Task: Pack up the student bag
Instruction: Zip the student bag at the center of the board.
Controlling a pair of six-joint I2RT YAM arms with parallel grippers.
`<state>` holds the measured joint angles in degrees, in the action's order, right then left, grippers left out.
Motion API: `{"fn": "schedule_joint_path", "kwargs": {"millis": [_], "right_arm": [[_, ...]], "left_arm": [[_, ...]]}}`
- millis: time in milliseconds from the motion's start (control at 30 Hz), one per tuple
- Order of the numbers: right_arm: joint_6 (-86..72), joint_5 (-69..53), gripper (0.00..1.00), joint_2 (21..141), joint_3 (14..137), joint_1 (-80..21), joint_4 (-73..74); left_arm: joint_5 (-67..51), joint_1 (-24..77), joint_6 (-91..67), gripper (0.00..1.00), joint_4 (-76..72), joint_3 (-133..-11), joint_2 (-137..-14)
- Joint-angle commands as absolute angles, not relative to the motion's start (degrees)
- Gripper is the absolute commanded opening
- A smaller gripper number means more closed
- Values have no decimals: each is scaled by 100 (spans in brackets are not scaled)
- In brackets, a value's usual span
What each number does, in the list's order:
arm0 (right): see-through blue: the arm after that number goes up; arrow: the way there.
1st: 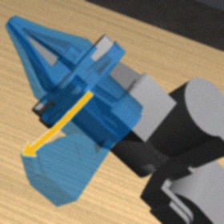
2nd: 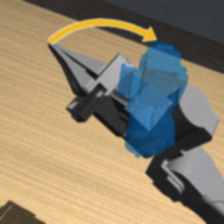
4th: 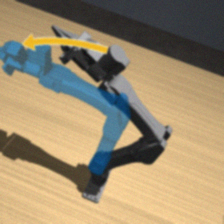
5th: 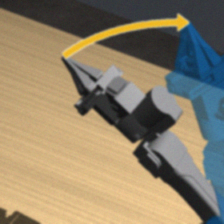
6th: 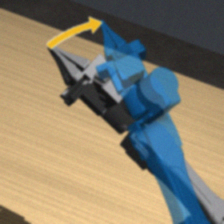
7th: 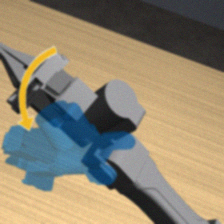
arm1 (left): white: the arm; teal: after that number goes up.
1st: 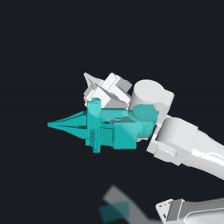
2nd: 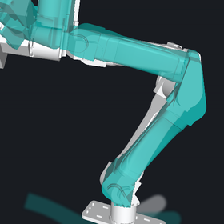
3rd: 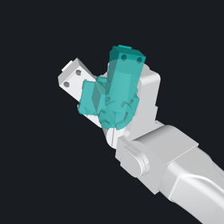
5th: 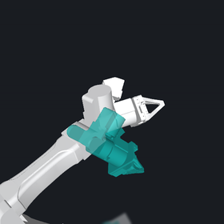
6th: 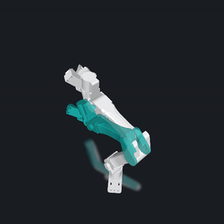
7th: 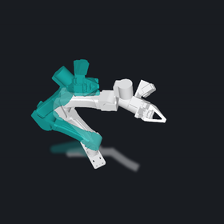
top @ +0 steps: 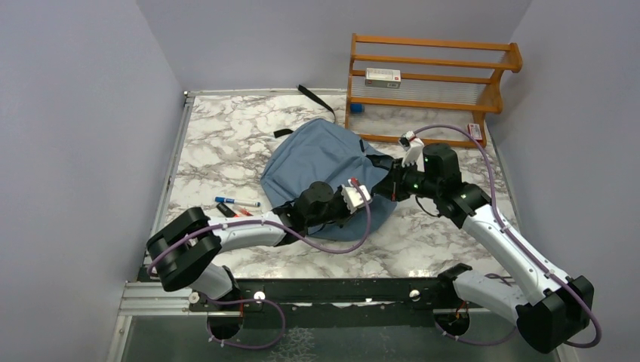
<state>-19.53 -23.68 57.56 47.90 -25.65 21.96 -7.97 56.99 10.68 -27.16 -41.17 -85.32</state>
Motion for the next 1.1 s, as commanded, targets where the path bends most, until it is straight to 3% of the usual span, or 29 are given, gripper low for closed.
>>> {"fn": "schedule_joint_path", "kwargs": {"millis": [0,67,433,800,1067], "right_arm": [[-2080,-1578,0,5636,4859,-2549,2294],[-2189,-1128,0,5641,4928,-2549,2430],[-2686,935,1,5788,4908,-2549,2471],[-2301,1820,0,6648,5076,-2513,1465],[-1976,1807,0,7434,5218,-2251,581]], "left_arm": [[-776,5695,713,7,-2895,-3648,-7960],[-1044,5703,659,0,-2760,-3456,-7770],[-1033,5861,773,0,-1356,-3081,-7008],[-780,5897,760,0,-1100,-2769,-6573],[-799,5915,707,0,-1081,-2657,-6377]]}}
